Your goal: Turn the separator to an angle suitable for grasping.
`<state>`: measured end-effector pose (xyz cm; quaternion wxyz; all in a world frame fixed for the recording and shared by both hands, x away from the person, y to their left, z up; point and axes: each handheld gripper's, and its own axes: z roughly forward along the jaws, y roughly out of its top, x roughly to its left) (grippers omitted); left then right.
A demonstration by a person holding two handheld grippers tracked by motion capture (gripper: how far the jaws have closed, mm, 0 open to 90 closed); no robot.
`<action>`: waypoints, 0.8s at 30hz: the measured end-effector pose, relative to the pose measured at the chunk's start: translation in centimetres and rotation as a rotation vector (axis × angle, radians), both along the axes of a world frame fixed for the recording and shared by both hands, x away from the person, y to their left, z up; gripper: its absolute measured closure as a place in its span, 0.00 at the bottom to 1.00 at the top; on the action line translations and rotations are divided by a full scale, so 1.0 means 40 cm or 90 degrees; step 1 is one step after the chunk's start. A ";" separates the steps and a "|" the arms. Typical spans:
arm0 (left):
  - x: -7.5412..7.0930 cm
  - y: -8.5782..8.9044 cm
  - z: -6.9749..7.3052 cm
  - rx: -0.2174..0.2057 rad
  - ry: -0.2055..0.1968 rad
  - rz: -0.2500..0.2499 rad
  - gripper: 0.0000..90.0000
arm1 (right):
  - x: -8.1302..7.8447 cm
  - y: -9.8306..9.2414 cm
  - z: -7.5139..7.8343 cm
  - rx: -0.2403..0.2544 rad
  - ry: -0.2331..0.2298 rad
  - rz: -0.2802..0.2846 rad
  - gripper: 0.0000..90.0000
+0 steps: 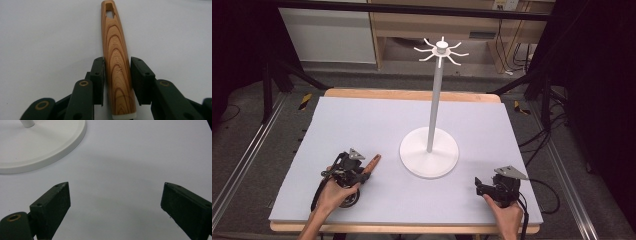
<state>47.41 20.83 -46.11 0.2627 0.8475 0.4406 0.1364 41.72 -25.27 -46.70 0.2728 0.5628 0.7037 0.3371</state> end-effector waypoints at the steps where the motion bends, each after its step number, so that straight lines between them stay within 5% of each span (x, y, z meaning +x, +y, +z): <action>1: 0.000 0.002 0.001 -0.001 0.003 -0.001 0.73 | 0.000 0.000 0.000 0.001 0.001 -0.002 0.10; 11: -0.019 0.027 0.005 0.003 0.013 -0.017 0.74 | 0.000 -0.003 -0.001 0.002 0.001 0.001 0.10; 24: -0.017 0.026 0.023 0.017 -0.010 -0.030 0.67 | -0.001 -0.005 -0.001 0.004 0.004 0.001 0.10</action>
